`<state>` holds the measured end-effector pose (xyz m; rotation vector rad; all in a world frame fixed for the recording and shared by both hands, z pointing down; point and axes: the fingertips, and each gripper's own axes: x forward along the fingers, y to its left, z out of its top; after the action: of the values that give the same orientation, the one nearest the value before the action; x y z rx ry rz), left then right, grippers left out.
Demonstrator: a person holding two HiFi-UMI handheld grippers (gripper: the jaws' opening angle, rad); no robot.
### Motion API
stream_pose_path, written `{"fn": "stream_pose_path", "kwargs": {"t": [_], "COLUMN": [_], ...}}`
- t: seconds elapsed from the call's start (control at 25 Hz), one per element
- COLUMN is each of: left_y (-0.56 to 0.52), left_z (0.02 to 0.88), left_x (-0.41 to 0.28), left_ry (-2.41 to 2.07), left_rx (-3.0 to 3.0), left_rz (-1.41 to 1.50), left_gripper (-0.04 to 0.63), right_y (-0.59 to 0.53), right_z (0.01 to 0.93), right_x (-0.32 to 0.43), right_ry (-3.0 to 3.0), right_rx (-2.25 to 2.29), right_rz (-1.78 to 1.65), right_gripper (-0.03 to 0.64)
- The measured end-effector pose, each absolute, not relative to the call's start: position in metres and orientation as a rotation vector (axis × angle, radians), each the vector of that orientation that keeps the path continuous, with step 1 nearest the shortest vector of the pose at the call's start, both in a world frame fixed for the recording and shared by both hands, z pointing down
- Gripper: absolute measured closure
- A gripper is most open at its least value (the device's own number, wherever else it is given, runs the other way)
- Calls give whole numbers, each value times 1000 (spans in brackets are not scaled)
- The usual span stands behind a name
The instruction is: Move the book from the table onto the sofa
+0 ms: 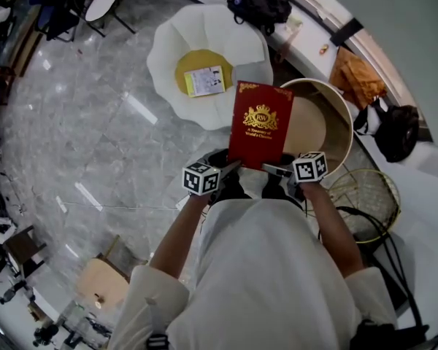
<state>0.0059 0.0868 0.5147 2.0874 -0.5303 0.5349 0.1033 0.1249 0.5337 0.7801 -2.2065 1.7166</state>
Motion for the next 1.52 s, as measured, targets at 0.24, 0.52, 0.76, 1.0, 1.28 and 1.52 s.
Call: {"fn": "stream_pose_path", "kwargs": {"t": [0.24,0.52,0.76,1.0,1.28,1.52], "left_y": [49,21,-1,-18,-31,-55], "left_z": [513,513,506,510,527,557], "left_x": [-48,-90,-124,-131,-124,-119], "left_ry": [-524,-539,-582,-642,-714,-788], "left_rx": [2100,2123,2130,2104,2060,2008], "left_rz": [536,543,529,496,493,467], "left_gripper": [345,345,345,345,345,345], "right_y": [87,58,32,9,-10,-40], "right_z": [531,532,528,531,549,578], "right_x": [49,6,-25,-31,-24,-18], "right_ry": [-2220,-2258,-2279,-2280,-2271,-2263], "right_rx": [789,790,763,707,581,508], "right_rz": [1691,1687,1657,1636,1620,1617], "right_gripper": [296,296,296,295,296,295]}}
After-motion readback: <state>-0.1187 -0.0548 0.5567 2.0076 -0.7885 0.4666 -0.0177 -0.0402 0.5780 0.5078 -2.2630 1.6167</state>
